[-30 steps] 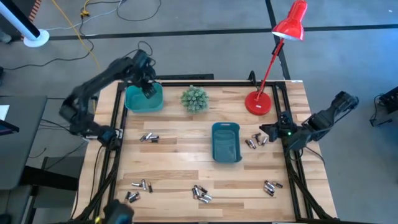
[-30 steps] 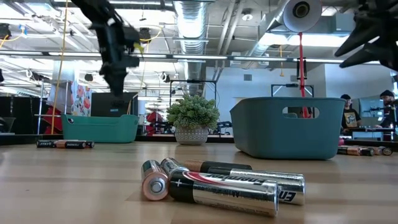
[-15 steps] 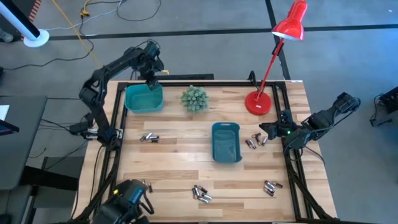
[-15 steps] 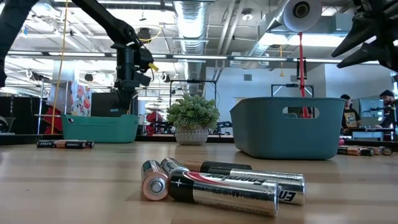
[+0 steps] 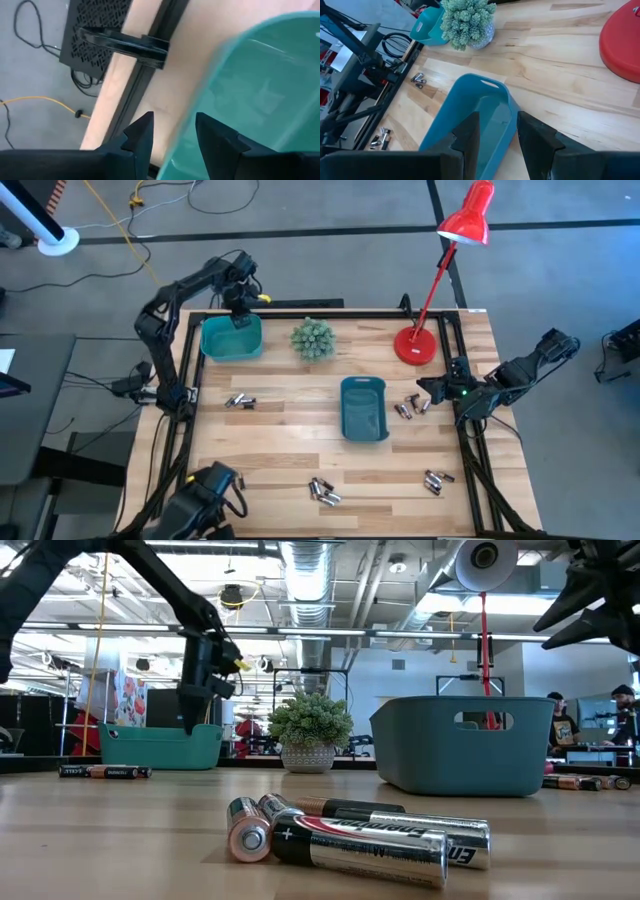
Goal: Sort batteries
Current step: Move the green bin to the center of the table
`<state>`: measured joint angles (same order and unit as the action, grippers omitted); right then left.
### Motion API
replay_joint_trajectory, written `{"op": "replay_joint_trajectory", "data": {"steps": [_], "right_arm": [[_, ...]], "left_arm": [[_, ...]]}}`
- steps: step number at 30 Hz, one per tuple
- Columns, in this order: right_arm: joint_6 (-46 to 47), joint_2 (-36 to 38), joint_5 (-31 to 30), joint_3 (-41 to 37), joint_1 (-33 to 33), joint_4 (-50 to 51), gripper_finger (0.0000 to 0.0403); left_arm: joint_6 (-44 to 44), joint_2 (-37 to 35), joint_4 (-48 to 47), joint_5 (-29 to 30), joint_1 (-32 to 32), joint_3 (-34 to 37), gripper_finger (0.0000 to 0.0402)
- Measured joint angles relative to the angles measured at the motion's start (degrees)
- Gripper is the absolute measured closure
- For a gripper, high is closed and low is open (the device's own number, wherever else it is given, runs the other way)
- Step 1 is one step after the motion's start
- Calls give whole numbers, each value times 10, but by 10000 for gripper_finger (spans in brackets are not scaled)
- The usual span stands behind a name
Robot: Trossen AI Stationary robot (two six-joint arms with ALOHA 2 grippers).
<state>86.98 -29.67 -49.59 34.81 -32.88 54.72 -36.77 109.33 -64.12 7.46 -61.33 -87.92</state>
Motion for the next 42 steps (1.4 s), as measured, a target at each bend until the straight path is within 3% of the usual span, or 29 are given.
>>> {"op": "replay_joint_trajectory", "data": {"steps": [9, 12, 17, 23, 35, 42], "right_arm": [[0, 0, 0, 0, 0, 0, 255], [-2, 0, 0, 0, 0, 1, 255], [-5, 0, 0, 0, 0, 5, 255], [-5, 0, 1, 0, 0, 8, 255], [-5, 0, 1, 0, 0, 18, 255], [-5, 0, 1, 0, 0, 21, 255]], "left_arm": [[15, 41, -30, 3, 0, 0, 273], [17, 43, -42, 6, 1, 0, 301], [24, 42, -75, 7, 3, 0, 389], [94, 31, -120, 5, 3, 0, 399], [262, -129, -205, 10, 14, 1, 401], [493, -255, -238, -5, 127, 1, 401]]}}
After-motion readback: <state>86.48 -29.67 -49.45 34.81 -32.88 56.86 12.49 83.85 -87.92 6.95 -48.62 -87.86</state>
